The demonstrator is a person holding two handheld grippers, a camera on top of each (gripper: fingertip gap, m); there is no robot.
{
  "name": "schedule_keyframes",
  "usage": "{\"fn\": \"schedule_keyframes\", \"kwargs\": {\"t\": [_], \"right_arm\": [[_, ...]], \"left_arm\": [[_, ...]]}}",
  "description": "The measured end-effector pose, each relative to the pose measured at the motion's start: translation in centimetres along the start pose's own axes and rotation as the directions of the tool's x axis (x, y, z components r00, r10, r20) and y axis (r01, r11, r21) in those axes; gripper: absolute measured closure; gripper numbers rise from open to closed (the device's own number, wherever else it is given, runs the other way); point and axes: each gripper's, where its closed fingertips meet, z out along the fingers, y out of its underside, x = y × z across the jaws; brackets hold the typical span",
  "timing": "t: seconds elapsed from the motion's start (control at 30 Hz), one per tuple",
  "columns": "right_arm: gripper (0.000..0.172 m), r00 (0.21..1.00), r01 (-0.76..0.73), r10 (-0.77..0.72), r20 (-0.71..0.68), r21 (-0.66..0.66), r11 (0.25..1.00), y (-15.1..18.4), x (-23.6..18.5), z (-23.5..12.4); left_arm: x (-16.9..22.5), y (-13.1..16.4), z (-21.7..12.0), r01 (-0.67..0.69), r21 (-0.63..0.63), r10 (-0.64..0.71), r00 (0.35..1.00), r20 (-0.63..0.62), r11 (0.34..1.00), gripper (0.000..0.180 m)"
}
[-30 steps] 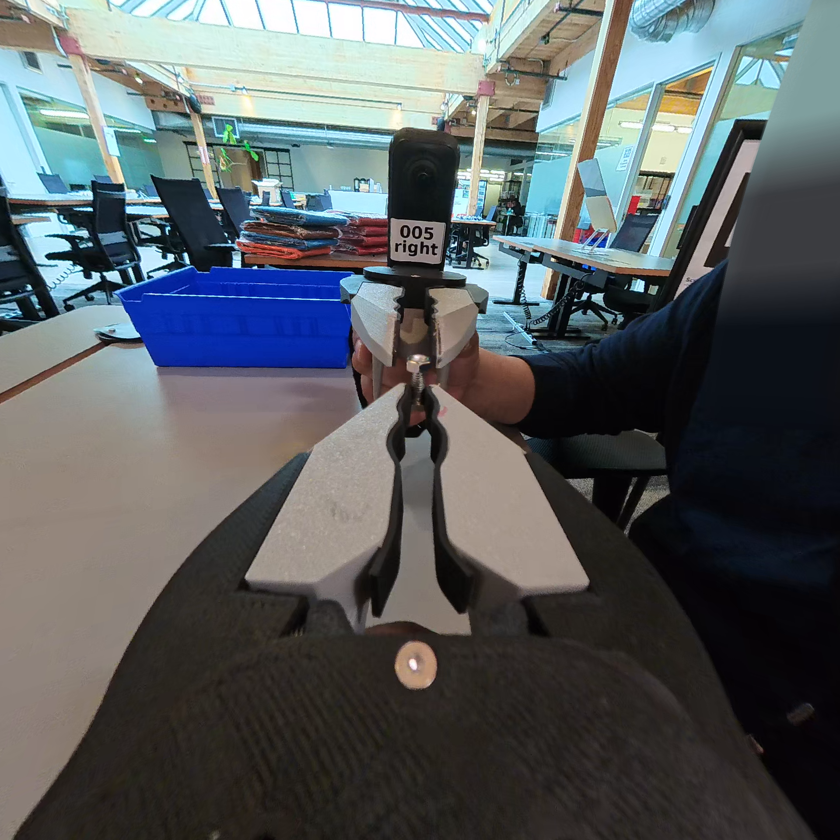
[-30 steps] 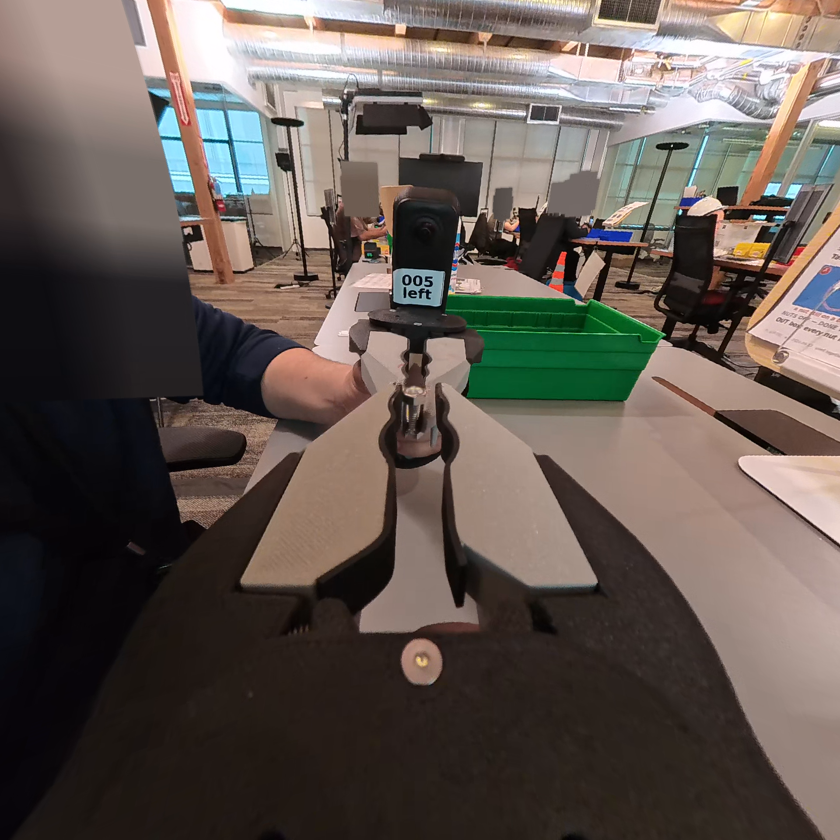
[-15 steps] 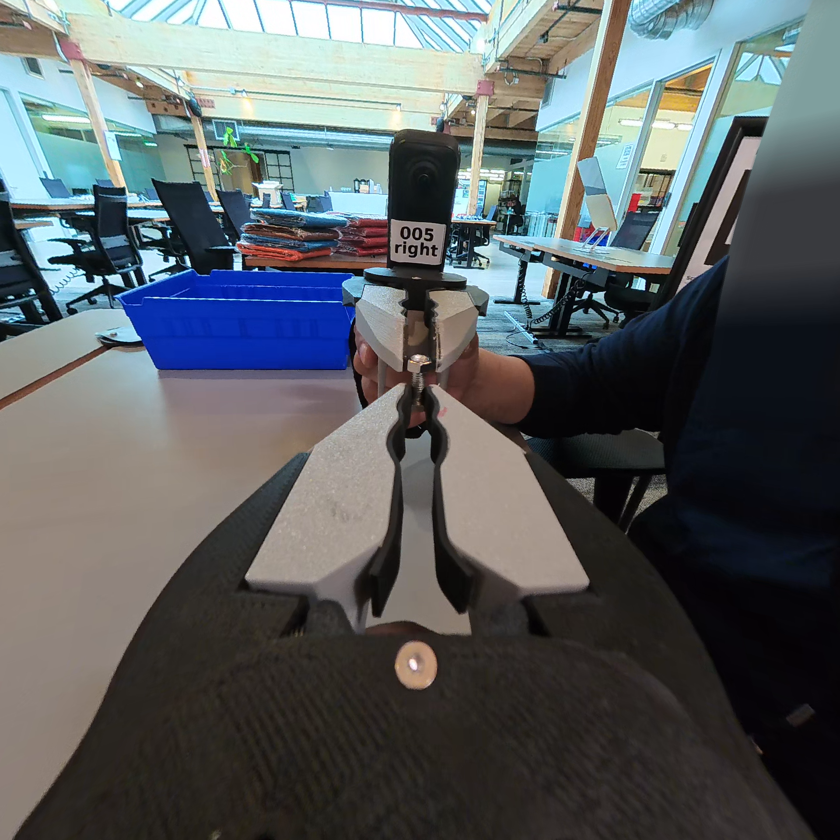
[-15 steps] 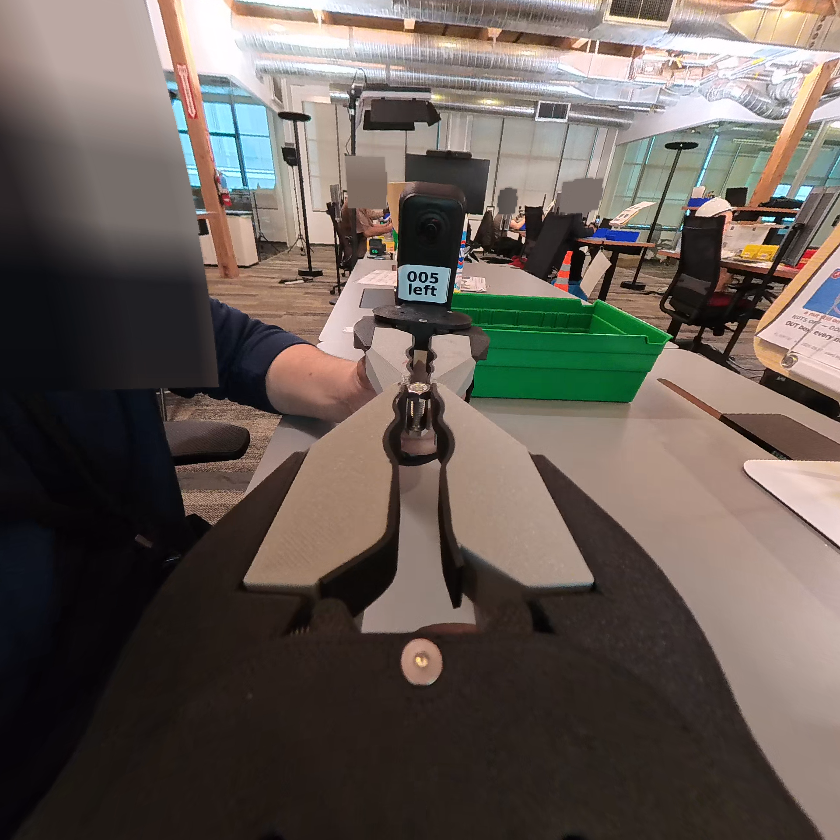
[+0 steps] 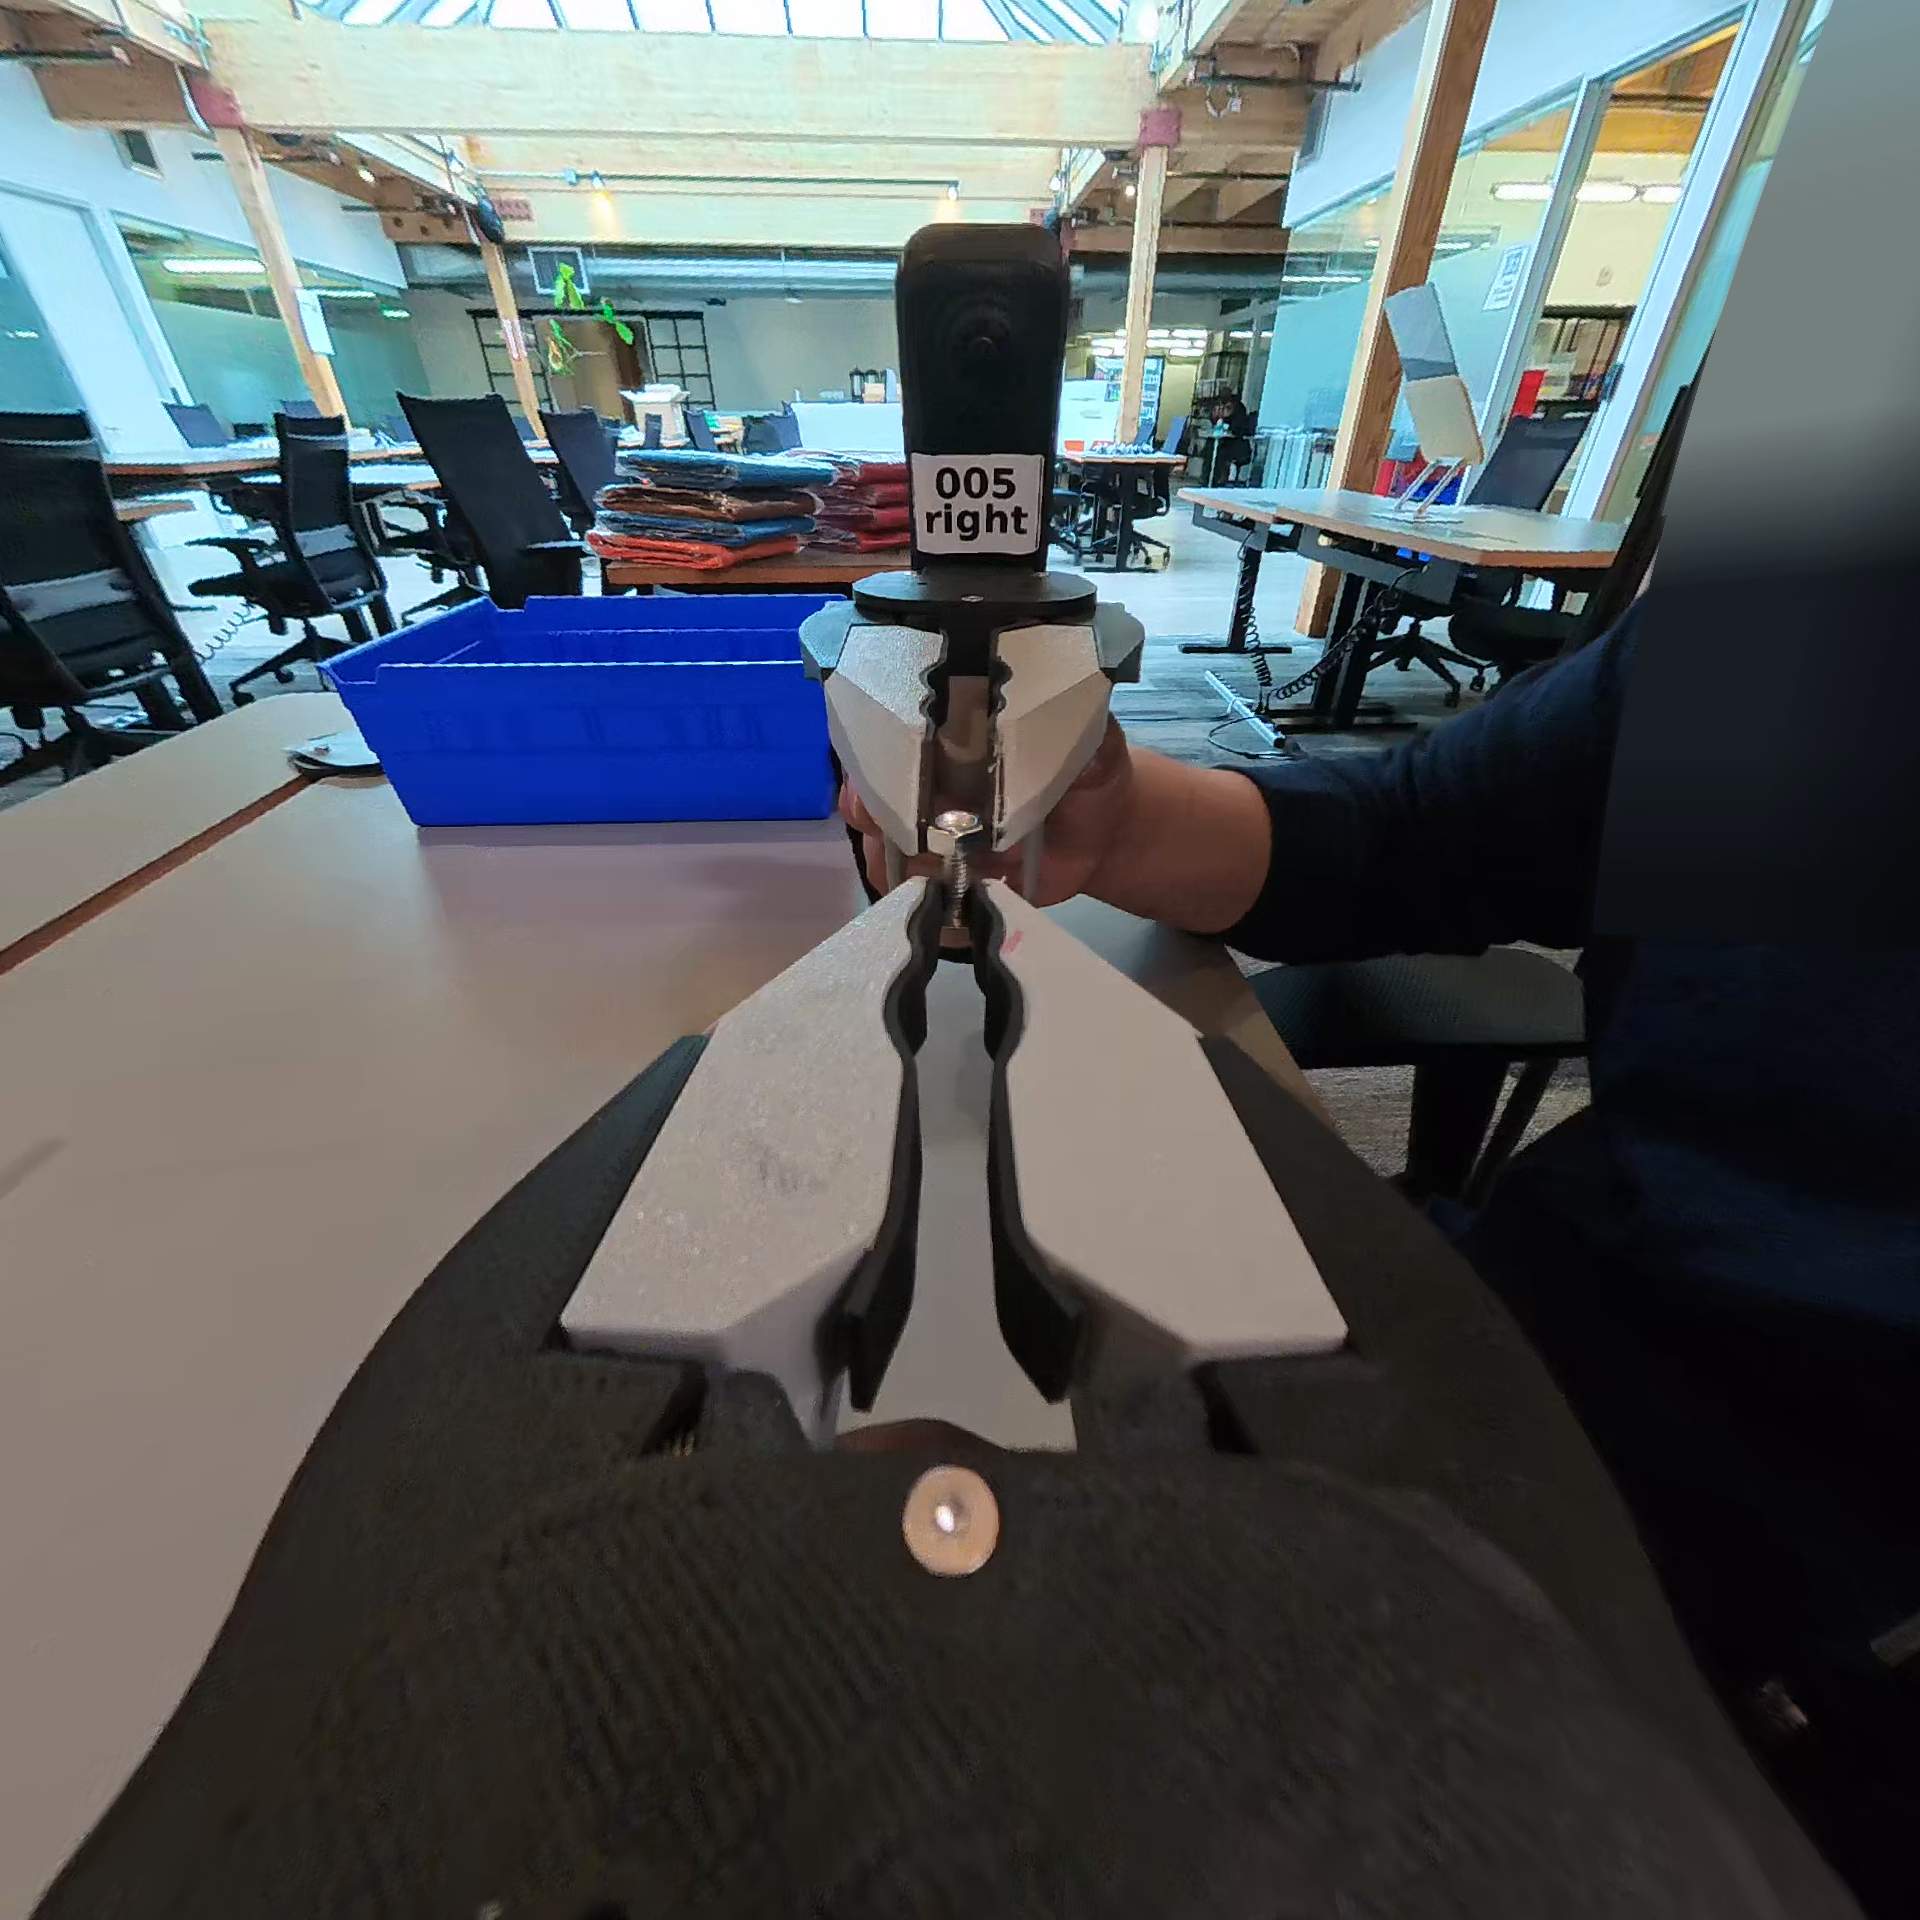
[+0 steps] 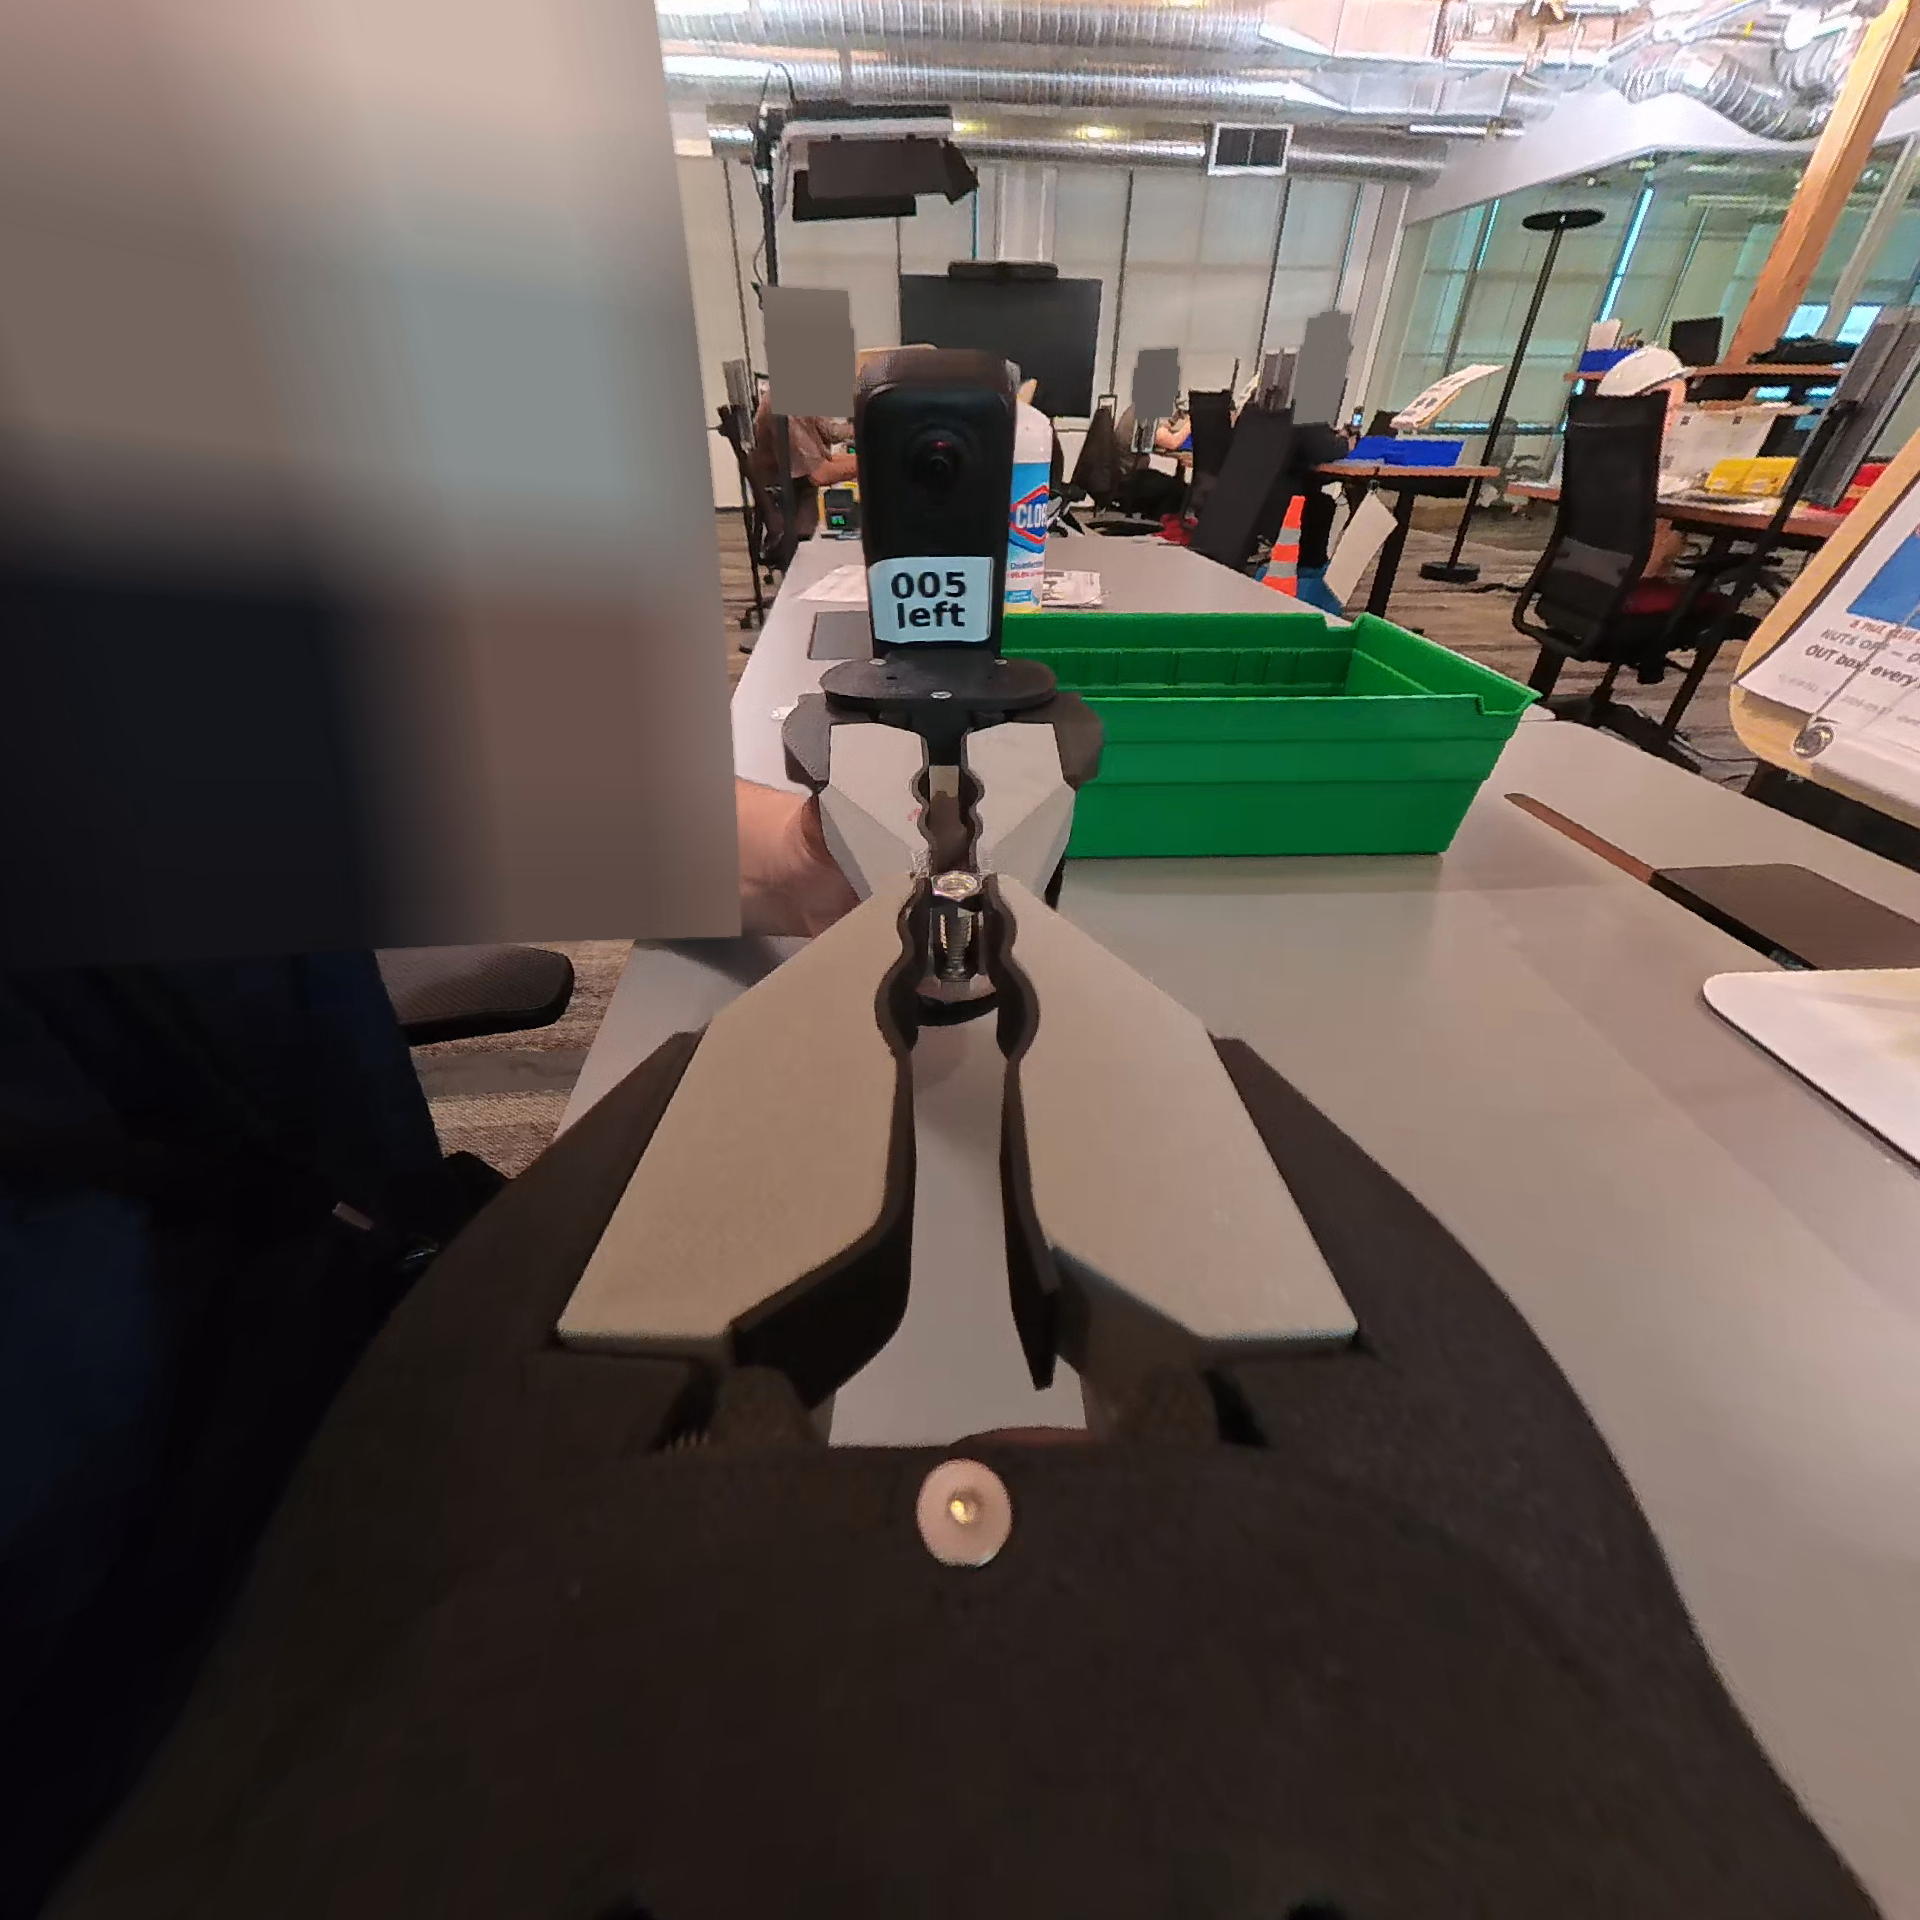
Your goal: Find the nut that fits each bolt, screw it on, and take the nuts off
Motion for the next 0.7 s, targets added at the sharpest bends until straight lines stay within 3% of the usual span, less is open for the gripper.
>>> {"fn": "schedule_keyframes", "kwargs": {"t": [0.7], "right_arm": [[0.166,0.998,-0.048,0.048,-0.037,0.01,0.999,0.31,0.44,-0.11]], "left_arm": [[-0.28,0.26,0.14,0.063,0.002,-0.063,0.998,0.013,0.998,0.177]]}}
